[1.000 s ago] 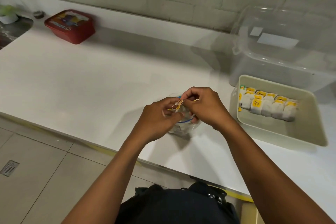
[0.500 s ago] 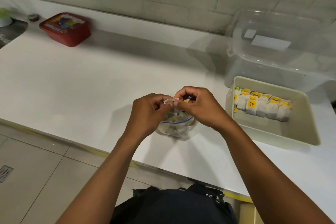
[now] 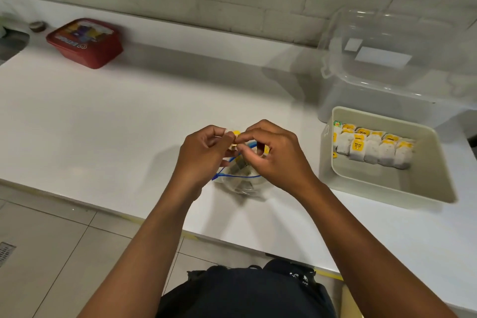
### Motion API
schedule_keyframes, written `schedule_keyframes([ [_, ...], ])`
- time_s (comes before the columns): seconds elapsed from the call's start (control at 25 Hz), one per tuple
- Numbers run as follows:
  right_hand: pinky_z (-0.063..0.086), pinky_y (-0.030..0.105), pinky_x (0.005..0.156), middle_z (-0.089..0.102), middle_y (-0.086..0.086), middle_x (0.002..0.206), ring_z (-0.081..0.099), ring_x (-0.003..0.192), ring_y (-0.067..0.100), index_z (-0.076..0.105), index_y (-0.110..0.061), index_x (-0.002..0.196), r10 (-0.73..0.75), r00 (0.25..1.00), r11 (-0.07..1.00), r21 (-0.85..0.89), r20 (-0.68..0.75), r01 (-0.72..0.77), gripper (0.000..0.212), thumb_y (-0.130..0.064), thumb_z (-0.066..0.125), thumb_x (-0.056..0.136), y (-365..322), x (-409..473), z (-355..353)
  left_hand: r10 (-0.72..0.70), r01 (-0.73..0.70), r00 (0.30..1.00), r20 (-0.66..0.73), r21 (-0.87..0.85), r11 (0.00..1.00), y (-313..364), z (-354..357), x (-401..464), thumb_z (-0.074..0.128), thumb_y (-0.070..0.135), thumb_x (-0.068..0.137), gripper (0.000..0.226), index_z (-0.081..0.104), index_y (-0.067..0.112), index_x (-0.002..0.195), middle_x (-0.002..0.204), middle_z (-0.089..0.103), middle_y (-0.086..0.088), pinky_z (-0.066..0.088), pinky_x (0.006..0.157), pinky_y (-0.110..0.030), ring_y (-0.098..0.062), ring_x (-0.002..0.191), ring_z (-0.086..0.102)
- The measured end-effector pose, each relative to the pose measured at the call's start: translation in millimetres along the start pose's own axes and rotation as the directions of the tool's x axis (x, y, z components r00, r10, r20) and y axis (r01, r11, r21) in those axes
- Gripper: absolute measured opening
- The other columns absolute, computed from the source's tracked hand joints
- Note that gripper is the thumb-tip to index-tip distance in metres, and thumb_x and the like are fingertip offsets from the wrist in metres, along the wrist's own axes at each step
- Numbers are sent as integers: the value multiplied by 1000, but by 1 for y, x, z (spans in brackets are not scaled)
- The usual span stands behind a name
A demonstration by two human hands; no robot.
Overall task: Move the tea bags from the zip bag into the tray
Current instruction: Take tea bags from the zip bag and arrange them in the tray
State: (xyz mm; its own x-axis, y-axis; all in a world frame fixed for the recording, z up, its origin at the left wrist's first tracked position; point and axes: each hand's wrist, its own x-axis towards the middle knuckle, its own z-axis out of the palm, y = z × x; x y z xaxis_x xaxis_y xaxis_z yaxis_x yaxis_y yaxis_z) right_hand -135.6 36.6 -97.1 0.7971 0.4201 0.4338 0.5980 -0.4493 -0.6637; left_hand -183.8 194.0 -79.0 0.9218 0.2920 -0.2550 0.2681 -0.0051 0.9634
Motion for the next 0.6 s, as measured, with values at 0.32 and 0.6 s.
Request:
schedule_keyframes([
  [0.32,44,26,65,71,0,95,59,84,18,76,-15,101,374,718,913,-370,587,-173,31,-5,49,90,13,12,17,0,-109,960,278,376,920,-24,-36,-16,63,25,94,10,69,24,86,85,74,6,60,73,-37,-16,84,70],
  [0.6,39,28,64,65,4,93,62,88,25,66,-12,93,450,756,822,-551,475,-144,15,-2,55,89,18,20,43,97,-289,930,354,544,787,-35,-40,-15,63,30,94,8,65,29,86,108,67,20,46,69,-18,5,89,65],
])
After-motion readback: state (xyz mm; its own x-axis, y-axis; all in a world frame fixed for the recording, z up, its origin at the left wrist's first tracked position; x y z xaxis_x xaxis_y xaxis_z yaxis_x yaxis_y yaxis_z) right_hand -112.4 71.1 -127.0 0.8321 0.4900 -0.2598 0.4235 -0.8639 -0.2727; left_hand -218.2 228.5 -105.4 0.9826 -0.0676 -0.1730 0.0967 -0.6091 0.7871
